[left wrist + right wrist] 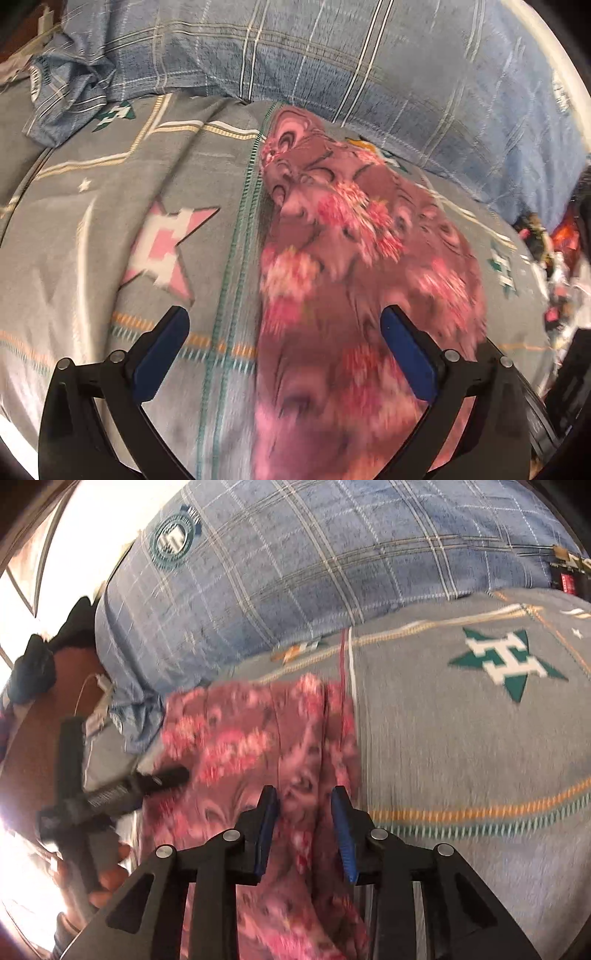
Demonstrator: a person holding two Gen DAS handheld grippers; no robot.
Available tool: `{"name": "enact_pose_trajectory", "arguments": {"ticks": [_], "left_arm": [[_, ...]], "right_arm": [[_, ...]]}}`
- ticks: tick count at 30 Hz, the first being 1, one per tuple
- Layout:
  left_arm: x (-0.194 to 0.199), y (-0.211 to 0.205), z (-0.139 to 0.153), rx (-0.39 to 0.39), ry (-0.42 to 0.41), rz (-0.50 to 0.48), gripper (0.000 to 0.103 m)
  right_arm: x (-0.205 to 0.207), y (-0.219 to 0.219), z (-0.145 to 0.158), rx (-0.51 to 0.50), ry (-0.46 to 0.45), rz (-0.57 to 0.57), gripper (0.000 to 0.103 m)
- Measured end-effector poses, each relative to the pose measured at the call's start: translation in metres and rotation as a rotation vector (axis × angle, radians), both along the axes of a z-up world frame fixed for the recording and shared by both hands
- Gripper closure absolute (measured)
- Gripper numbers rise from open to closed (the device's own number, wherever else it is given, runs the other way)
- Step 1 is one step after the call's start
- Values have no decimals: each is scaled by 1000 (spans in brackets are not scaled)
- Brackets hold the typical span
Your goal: Fold small clothes
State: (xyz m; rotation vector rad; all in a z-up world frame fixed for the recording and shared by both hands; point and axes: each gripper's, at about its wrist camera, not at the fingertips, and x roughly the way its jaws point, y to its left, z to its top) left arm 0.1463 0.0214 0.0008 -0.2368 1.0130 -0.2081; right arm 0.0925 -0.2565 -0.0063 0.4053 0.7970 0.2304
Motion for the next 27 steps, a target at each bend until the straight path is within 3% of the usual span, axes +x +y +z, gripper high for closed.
{"name": "enact_pose_trajectory", "arguments": {"ticks": [1, 2, 4, 6, 10, 14, 16, 18, 21, 24, 27], "left_arm": [[-10, 8, 2, -31, -14, -1, 0], [-20, 14, 1, -52, -22, 5, 0], [-24, 20, -9, -28, -4, 19, 0], [-20, 22, -25, 2, 41, 19, 0], [-27, 30, -18, -58, 52, 33, 0], [-44, 26, -4, -75, 6, -19, 0], [-49, 21, -4, -76, 1, -38, 0], [-48, 14, -4, -65, 0, -63, 0], [-34, 7, 6, -21, -28, -56, 0], [-6, 5, 15, -5, -36, -22, 0], [19, 7, 15, 14, -22, 21, 0]], "right_arm": [[-6, 1, 4, -8, -33, 21, 92], [-11, 1, 7, -8, -63, 33, 96], [-16, 0, 9, -18, -92, 24, 97], [-9, 3, -2, -45, -49, 26, 97], [-10, 1, -1, -10, -37, 7, 95], [-19, -14, 8, 90, -38, -7, 86], [-21, -18, 8, 86, -41, -19, 77], [-17, -19, 8, 71, -47, -32, 77], [3, -20, 17, 103, -52, -38, 74], [32, -14, 20, 99, -41, -61, 49], [63, -7, 12, 65, 3, -94, 50]]}}
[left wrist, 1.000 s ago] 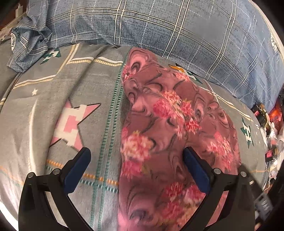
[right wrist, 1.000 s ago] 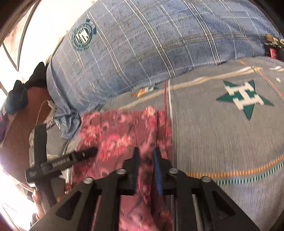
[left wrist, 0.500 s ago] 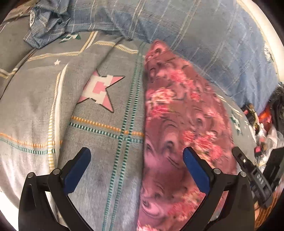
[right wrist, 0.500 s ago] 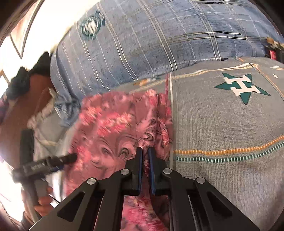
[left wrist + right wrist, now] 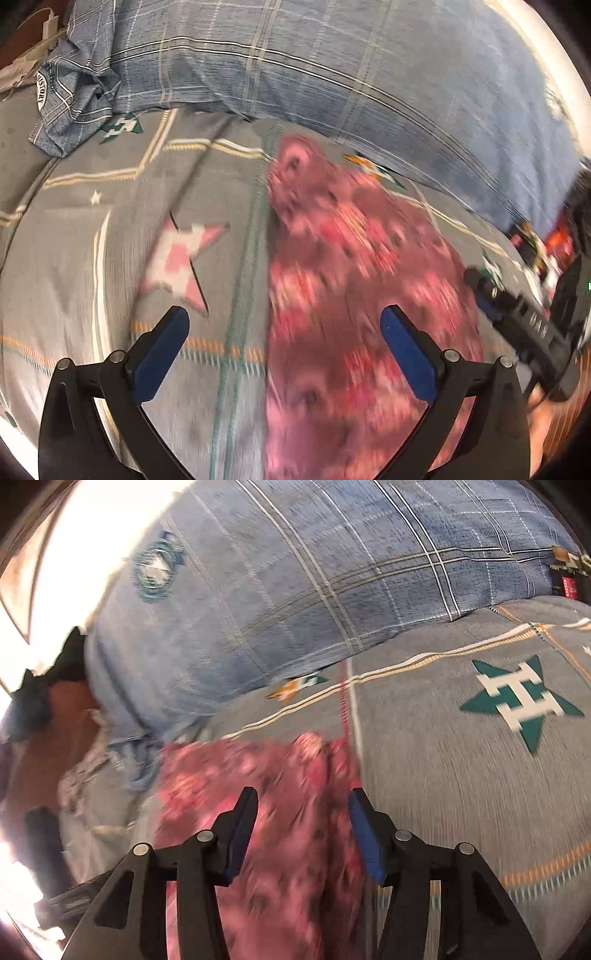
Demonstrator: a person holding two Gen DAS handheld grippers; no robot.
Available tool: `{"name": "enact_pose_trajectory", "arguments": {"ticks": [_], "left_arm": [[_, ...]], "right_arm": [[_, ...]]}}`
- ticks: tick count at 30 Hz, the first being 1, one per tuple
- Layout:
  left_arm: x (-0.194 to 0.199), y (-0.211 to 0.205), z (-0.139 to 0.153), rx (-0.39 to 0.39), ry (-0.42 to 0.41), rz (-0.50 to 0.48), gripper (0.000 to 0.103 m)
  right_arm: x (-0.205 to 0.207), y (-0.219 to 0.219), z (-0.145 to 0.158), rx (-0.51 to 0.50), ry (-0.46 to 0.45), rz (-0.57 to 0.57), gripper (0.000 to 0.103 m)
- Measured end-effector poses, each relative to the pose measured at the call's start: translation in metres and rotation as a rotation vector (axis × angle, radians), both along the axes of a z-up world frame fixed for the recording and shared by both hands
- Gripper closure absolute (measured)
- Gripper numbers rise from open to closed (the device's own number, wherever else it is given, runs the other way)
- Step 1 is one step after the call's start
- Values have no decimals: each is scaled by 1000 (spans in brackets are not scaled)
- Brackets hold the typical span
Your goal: Fold small clothes
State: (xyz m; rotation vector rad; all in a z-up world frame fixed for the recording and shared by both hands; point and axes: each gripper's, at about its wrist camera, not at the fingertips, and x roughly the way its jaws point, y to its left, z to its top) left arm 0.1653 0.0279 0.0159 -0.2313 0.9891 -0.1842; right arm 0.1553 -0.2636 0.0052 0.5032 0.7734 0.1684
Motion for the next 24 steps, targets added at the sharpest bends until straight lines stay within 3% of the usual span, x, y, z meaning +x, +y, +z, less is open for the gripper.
{"name": "enact_pose_trajectory", "arguments": {"ticks": [1, 3, 5, 7, 10, 12, 14, 15, 18, 19, 21, 23, 24], "left_arm": [[11, -1, 1, 12, 1, 13, 0], [21, -3, -1, 45, -13, 39, 0], [36, -5, -4, 83, -24, 62, 0], [46, -8, -13, 85, -10, 68, 0], [62, -8, -27, 49, 32, 66, 0], [68, 3, -25, -6, 59, 81, 0], [65, 15, -16, -27, 58, 90, 4], [59, 18, -8, -34, 48, 84, 4], [26, 20, 11, -50, -10, 46, 4], [11, 17, 11, -53, -22, 34, 4], [-9, 11, 0, -67, -20, 6, 4], [-15, -7, -22, 11, 31, -33, 3], [-15, -13, -29, 49, 42, -42, 3]], "right_arm": [[10, 5, -5, 0, 23, 25, 61], [16, 17, -2, -59, 4, 92, 95], [6, 22, 13, -109, -104, 109, 96], [0, 8, 15, -52, -145, 66, 96], [13, -5, -16, -49, -26, 34, 96], [13, -12, -24, 7, -14, 41, 97], [7, -17, -15, 31, 2, 21, 86], [2, -19, -9, 35, -8, 25, 86], [-25, -18, 7, 75, -92, 105, 84], [-34, -15, 9, 77, -108, 138, 78], [-43, -6, 2, 50, -107, 183, 73], [-43, 14, -20, -94, -15, 237, 78], [-46, 19, -22, -142, -38, 241, 79]]}}
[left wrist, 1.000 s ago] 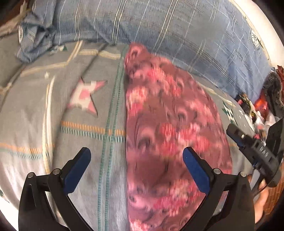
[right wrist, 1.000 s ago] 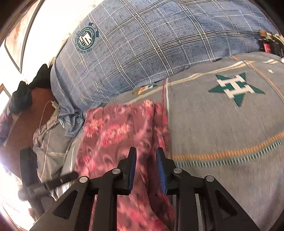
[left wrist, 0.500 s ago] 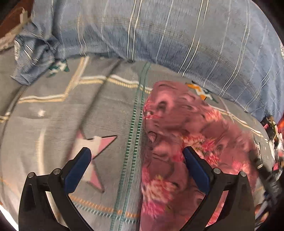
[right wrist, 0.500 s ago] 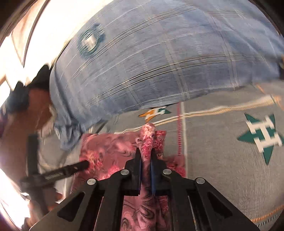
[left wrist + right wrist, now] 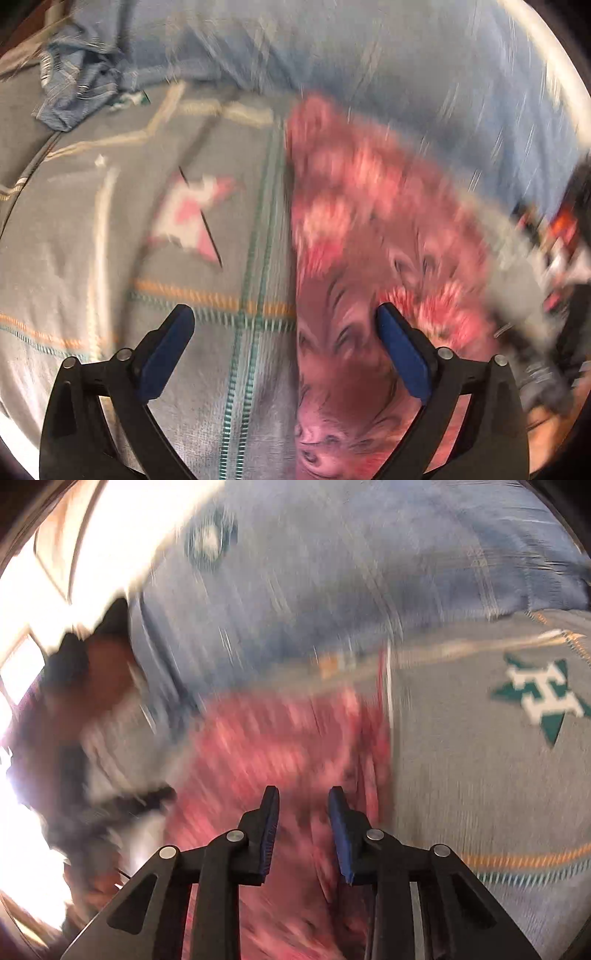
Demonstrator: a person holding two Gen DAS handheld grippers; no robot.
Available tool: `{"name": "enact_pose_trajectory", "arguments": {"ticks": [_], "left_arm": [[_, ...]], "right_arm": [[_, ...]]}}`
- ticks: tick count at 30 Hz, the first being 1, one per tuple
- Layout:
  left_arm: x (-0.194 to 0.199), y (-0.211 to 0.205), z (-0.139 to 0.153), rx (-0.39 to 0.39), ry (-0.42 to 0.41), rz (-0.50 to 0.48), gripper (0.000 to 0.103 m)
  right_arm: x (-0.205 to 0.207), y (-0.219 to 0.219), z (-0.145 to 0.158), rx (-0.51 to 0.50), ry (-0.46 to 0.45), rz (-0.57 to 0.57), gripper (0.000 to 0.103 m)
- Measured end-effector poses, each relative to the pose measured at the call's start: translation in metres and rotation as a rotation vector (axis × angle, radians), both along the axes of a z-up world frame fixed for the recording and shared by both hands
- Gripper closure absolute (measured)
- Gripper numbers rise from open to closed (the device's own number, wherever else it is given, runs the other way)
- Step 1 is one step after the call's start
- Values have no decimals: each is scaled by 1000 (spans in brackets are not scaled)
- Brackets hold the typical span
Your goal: Fold small clothes
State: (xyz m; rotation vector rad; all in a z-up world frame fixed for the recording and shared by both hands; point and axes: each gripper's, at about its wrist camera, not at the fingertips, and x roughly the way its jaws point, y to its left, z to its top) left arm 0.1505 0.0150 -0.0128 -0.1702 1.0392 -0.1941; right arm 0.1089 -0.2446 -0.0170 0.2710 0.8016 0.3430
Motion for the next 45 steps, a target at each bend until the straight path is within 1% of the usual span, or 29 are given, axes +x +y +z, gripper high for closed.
{"name": "enact_pose_trajectory", "arguments": {"ticks": [1, 2, 3, 4, 7, 8, 9, 10, 11, 12, 13, 14, 15, 16, 19, 22, 23, 24, 27, 32, 35, 39, 40, 42, 43, 45], "left_arm": [[-4, -1, 0, 10, -15, 7, 3], [-9, 1, 6, 7, -24, 13, 4], [-13, 1, 11, 5, -26, 6, 4], [-20, 3, 17, 1, -33, -6, 4], [-46, 4, 25, -25, -54, -33, 4], [-54, 2, 21, -30, -54, -44, 4], [-57, -1, 16, -21, -47, -52, 4], [-60, -7, 4, 9, -28, -65, 4], [-61, -14, -10, 42, -3, -80, 1], [-62, -16, -17, 56, 2, -85, 0], [-69, -19, -16, 79, -44, -78, 0], [-74, -22, -14, 106, -53, -76, 0], [-75, -23, -12, 115, -47, -82, 0], [-78, -24, -11, 118, -37, -93, 0], [-85, -22, -8, 113, -32, -95, 0], [-89, -20, -17, 96, -4, -84, 0], [-84, -19, -19, 83, 5, -78, 0], [-83, -19, -19, 76, 1, -73, 0], [-83, -21, -19, 88, -5, -80, 0], [-85, -20, -19, 85, -19, -87, 0], [-81, -18, -20, 85, -20, -94, 0], [-80, -18, -18, 80, -14, -107, 0], [-79, -17, -15, 64, -14, -117, 0], [-78, -13, -4, 21, -41, -131, 0], [-75, -9, 7, 11, -74, -121, 0], [-65, -4, 20, 16, -113, -89, 0]], "right_arm": [[-7, 4, 6, -37, -40, -7, 79], [-9, 6, 11, -62, -22, -17, 79], [-13, 7, 17, -72, -9, -36, 76], [-22, 6, 24, -63, -20, -46, 73], [-50, 3, 35, -45, -43, -41, 73], [-56, -1, 31, -43, -37, -45, 73], [-63, -1, 21, -46, -9, -53, 73], [-62, -3, 10, -62, 33, -65, 72], [-64, -7, -2, -61, 60, -74, 69], [-69, -13, -7, -12, 31, -98, 68], [-66, -16, -9, 13, 38, -109, 67], [-67, -18, -7, 25, 50, -118, 67], [-68, -19, -4, 27, 58, -133, 66], [-70, -20, 1, 13, 58, -144, 63], [-80, -17, 12, -52, 29, -141, 62], [-84, -20, 3, -74, 59, -129, 61], [-86, -21, -3, -71, 74, -132, 60], [-89, -22, -5, -54, 59, -137, 60], [-90, -22, -4, -51, 66, -145, 60], [-89, -22, -4, -59, 87, -157, 59], [-84, -23, 2, -53, 104, -177, 59], [-77, -25, 13, -16, 86, -191, 57], [-75, -24, 14, -5, 83, -190, 57], [-66, -21, 16, 19, 79, -185, 56], [-61, -19, 16, 27, 74, -183, 55], [-50, -15, 17, 42, 61, -176, 54]]}}
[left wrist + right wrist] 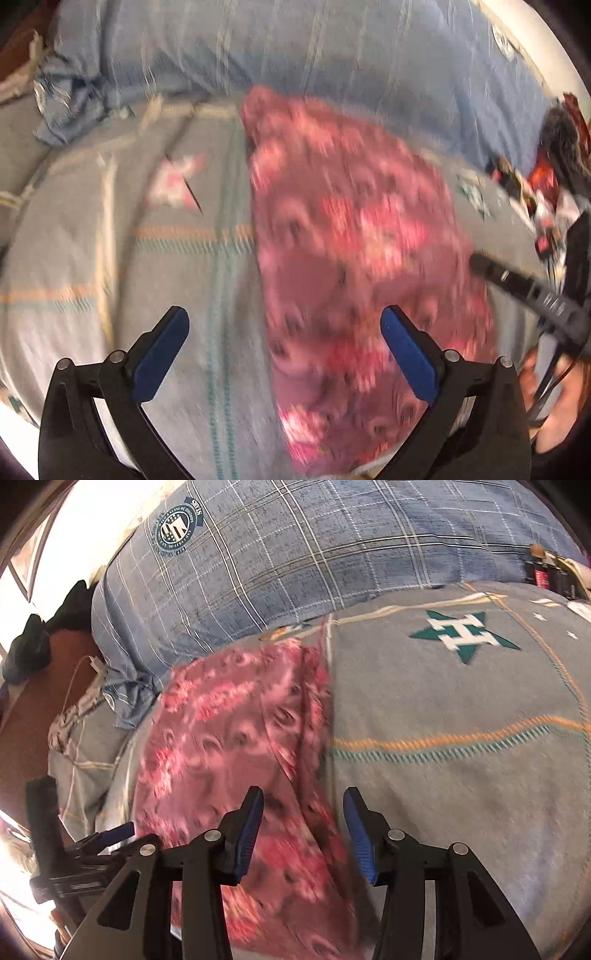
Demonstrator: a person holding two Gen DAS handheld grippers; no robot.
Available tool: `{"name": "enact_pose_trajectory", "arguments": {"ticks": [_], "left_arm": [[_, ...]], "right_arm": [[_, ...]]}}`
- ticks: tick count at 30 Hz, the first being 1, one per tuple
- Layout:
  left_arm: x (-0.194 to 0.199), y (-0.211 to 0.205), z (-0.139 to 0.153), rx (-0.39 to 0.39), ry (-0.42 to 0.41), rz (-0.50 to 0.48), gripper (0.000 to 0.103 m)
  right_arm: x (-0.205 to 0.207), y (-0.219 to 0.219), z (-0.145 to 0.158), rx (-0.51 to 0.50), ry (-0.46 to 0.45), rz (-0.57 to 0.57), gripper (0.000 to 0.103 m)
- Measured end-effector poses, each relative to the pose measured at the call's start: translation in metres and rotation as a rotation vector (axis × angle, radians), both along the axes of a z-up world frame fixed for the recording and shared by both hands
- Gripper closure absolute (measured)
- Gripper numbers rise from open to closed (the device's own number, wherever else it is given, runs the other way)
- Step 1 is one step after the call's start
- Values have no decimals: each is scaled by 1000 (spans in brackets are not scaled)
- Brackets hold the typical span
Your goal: Fold small clothes
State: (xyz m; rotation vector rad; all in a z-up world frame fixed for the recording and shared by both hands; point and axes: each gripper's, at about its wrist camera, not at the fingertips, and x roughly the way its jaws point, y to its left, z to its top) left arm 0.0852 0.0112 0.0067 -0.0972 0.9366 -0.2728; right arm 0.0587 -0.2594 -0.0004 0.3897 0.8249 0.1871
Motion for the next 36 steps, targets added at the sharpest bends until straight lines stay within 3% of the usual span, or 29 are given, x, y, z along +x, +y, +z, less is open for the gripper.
{"name": "enact_pose_trajectory", "arguments": {"ticks": [1, 3, 4, 5, 7, 9, 10, 12, 13, 15, 17, 21, 22, 23, 26, 28, 30, 32, 36], "left_arm": [[6, 2, 3, 4, 0, 15, 0], [22, 7, 8, -17, 15, 38, 0], [27, 10, 10, -30, 17, 50, 0], [31, 13, 10, -37, 19, 60, 0], [40, 15, 6, -40, 30, 76, 0], [49, 15, -2, -31, 56, 88, 0], [53, 15, -7, -32, 76, 89, 0], [60, 18, -13, -70, 105, 87, 0], [63, 19, -14, -88, 112, 90, 0], [72, 22, -15, -125, 127, 97, 0], [81, 21, -15, -150, 139, 100, 0], [97, 14, -21, -184, 185, 101, 0], [99, 12, -19, -182, 176, 105, 0], [97, 11, -14, -184, 163, 101, 4], [101, 9, 5, -170, 84, 101, 5], [111, 3, 10, -134, 63, 113, 5], [122, -4, 5, -106, 68, 112, 5], [136, -14, -7, -25, 88, 118, 4], [129, -2, 6, -54, 85, 120, 6]], "right_arm": [[8, 3, -2, 13, 1, 10, 54], [19, 11, -5, 37, -2, 57, 70], [19, 15, -2, 21, -20, 57, 84], [17, 17, 4, 12, -56, 61, 87], [9, 12, 12, 52, -136, 51, 88], [9, 6, 3, 52, -112, 24, 89], [14, 3, -10, 57, -54, 17, 88], [15, -6, -15, 127, -29, 11, 82], [17, -8, -10, 133, -25, 1, 72], [22, -15, 5, 137, -71, -46, 70], [37, -19, 17, 163, -108, -59, 59], [84, -3, 14, 99, -54, -15, 58], [96, 5, 8, 57, -24, -3, 63], [103, 9, 6, 25, -10, 14, 95], [90, 5, 23, 51, -137, 7, 98], [80, -8, 29, 99, -189, -65, 100], [84, -21, 17, 123, -155, -118, 100], [96, -24, -11, 111, -30, -124, 99], [87, -22, 1, 83, -42, -117, 92]]}}
